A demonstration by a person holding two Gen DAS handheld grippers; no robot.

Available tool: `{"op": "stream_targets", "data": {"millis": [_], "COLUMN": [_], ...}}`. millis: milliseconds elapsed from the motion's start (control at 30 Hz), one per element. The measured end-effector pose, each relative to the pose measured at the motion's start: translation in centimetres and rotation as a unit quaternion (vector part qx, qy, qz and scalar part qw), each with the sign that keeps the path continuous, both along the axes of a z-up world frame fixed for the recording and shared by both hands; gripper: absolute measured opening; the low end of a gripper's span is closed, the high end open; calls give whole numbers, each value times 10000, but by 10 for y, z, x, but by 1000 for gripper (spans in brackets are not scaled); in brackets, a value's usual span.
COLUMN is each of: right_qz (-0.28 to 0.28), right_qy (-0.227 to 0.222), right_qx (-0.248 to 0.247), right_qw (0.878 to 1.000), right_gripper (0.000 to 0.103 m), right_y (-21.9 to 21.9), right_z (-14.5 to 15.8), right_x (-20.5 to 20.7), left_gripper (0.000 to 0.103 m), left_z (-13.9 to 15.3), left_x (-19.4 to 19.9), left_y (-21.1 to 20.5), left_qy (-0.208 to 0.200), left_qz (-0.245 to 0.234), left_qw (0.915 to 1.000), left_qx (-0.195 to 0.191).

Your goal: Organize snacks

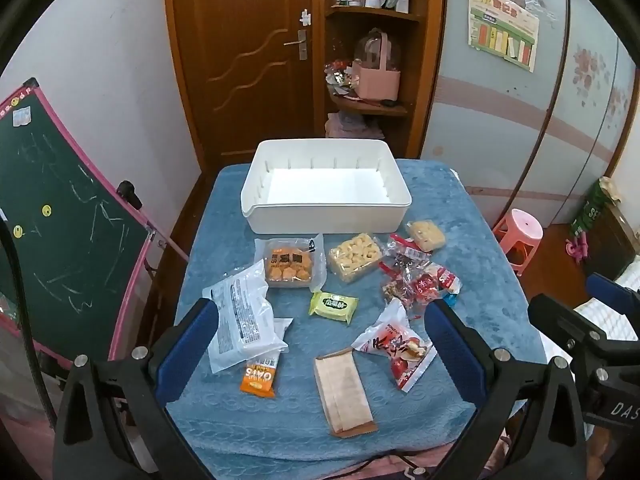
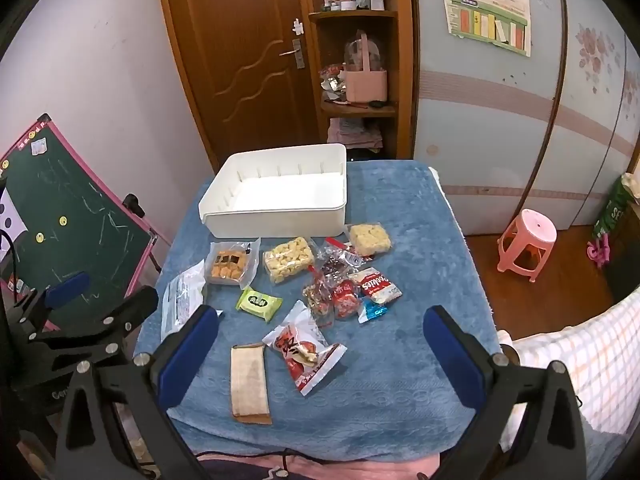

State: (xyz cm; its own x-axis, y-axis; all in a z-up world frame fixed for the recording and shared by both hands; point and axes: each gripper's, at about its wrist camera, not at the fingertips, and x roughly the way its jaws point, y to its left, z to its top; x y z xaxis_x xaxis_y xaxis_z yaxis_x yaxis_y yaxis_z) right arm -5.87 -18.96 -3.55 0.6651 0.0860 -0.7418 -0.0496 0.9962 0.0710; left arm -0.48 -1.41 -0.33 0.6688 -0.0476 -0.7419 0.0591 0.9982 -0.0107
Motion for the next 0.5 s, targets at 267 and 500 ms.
{"op": "stream_targets", "data": {"millis": [267, 500], "right_qz": [73, 68], "right_qy": [-67, -133], "right_qx": [-43, 1], "right_qw": [9999, 9999], "right_gripper": [103, 103], "right_y": [0, 1], "right_z": [3, 4], "right_x": [-3, -9], "left_gripper": [103, 103], "left_z": [1, 2], "left_x": [-1, 0], "left_y": [-5, -5], "left_qy": [23, 20], "left_qz": [-110, -93], "left_qw": [9999, 10000], "left_qx": [12, 27]}}
